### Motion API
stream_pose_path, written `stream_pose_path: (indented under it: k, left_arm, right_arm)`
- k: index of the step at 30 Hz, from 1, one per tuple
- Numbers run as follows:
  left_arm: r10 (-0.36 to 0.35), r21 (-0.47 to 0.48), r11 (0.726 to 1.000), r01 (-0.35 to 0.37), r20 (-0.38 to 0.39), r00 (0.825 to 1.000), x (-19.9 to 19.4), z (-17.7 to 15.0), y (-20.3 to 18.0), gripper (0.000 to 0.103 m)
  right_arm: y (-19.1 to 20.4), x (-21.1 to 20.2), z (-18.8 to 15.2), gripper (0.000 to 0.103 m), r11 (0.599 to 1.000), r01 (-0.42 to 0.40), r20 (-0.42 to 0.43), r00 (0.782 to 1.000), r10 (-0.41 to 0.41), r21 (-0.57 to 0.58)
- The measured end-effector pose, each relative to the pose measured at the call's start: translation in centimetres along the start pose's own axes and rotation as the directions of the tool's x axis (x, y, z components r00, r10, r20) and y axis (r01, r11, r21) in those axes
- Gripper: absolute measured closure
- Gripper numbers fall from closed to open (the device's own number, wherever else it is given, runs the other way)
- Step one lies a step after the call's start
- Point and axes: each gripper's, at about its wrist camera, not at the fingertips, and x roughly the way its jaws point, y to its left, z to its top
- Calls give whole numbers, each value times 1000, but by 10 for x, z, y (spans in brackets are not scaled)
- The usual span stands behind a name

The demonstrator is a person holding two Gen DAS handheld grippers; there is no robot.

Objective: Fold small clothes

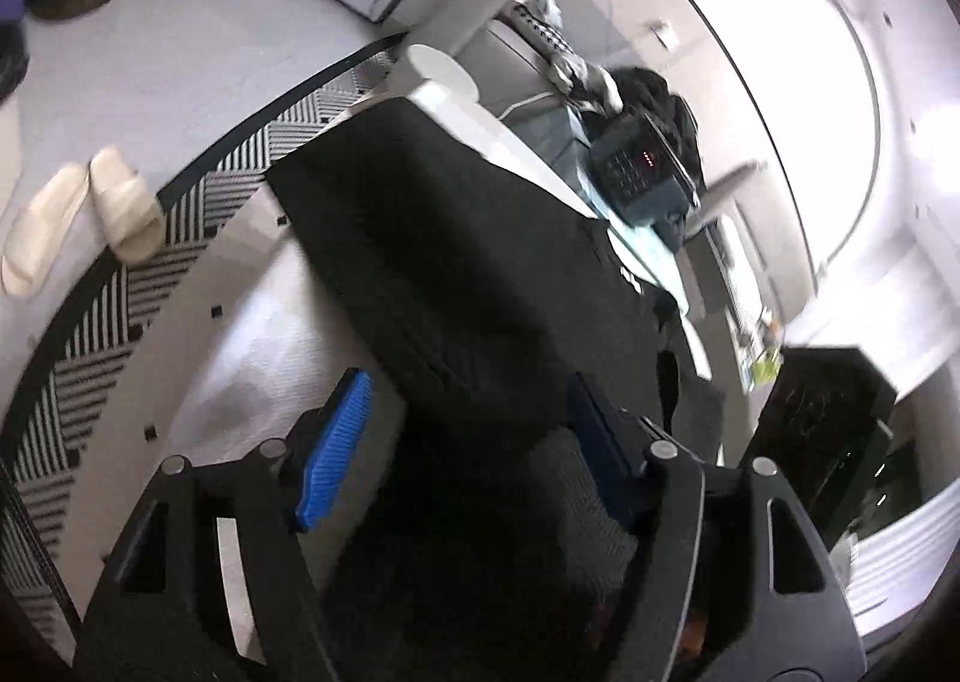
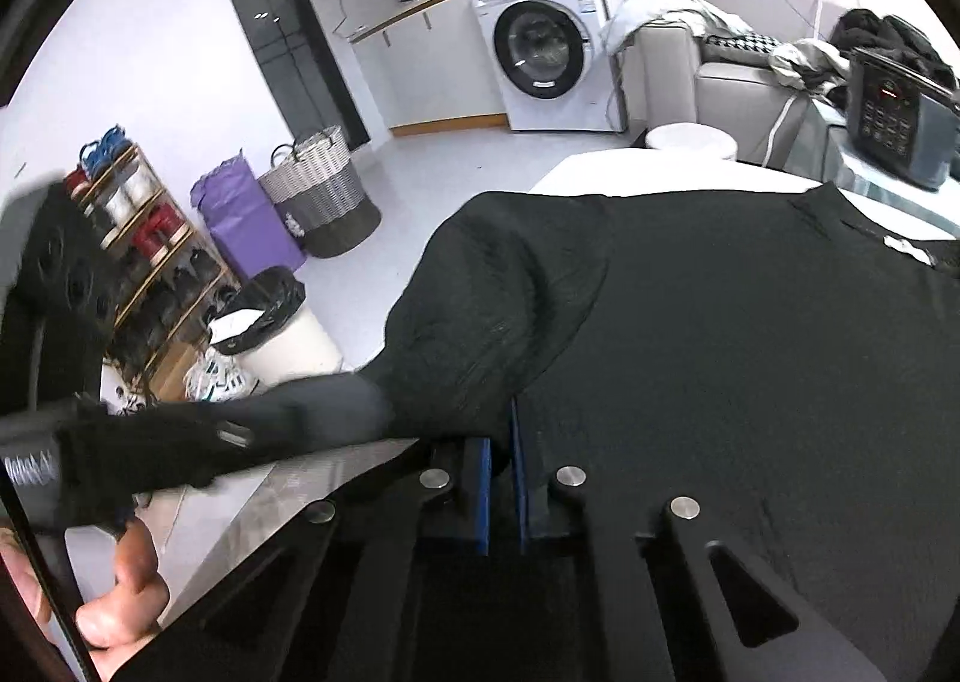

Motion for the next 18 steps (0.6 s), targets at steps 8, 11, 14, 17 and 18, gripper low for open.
stream_pose_path:
  k: [8,11,14,17,18]
  left_arm:
    - [-114,-190,977,99,-69,991,37,10,45,39]
    - [-133,-207,971,120,-51,990,47,19,48,40]
    - [-120,-233,966,112,-19,993,54,29,53,48]
    - [-67,-222,973,67,4,998,60,43,51,82]
    - [-57,-199,978,59,16,998,60,47,47,92]
  right_arm:
    - [1,-3,4,97,1000,-1,5,1000,1,6]
    - [-2,-5,1,97,1000,1,-1,1000,-1,3]
    - [-2,-2,-2,97,1000,2,-15,1000,-2,0]
    - [-5,4,-6,97,1000,11,-39,999,-10,11]
    - [-6,6,-7,97,1000,14,-46,999,-13,14]
